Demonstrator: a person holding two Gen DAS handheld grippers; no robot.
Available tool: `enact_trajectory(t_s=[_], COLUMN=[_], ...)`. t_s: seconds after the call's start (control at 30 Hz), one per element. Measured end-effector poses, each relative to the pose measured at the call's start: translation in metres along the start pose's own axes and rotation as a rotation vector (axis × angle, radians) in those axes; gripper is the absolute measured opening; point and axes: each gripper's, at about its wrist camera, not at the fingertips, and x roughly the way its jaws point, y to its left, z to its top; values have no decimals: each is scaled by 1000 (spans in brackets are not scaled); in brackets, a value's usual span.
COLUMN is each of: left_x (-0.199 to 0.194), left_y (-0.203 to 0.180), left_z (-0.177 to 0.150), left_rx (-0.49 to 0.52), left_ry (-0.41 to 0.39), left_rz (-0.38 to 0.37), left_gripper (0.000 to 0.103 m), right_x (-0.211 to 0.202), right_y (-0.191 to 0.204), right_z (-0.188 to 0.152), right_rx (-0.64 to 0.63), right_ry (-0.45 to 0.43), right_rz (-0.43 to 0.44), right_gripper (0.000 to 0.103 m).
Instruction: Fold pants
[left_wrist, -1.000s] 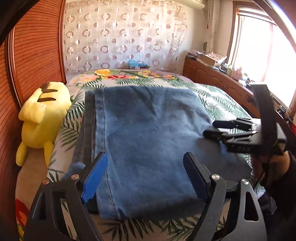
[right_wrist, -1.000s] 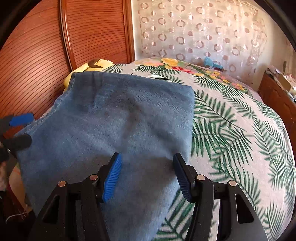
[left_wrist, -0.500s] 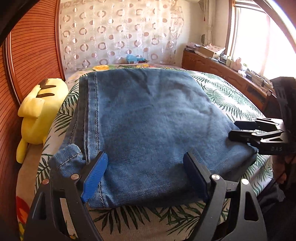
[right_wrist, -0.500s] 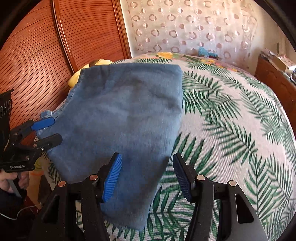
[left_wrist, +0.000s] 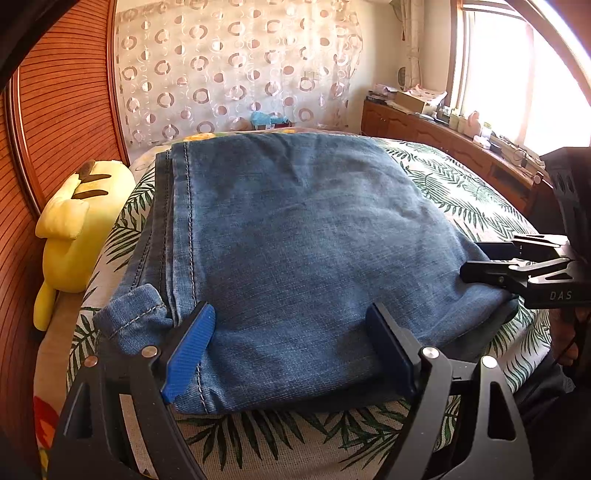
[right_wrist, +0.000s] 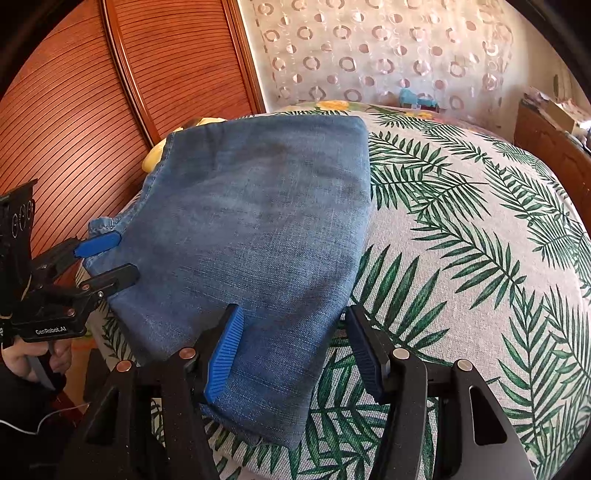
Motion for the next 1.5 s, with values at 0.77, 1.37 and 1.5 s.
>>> enact_trajectory(t_s=[0.77,1.37,1.5], left_x=[-5,-96,-115], left_y=[-6,71,91], left_z=[-10,25,29], left_rx=[23,-77,-97], left_ry=[-4,-177,-214], left_rz=[4,125,165], left_gripper=[84,84,84], right_x=[-10,-23,8], right_y=[14,90,116], right_z=[14,79,99], right_rx=[-40,-240,-288], right_ry=[-50,-151,-132], right_rz=[60,248,303], right_gripper=[11,7,7])
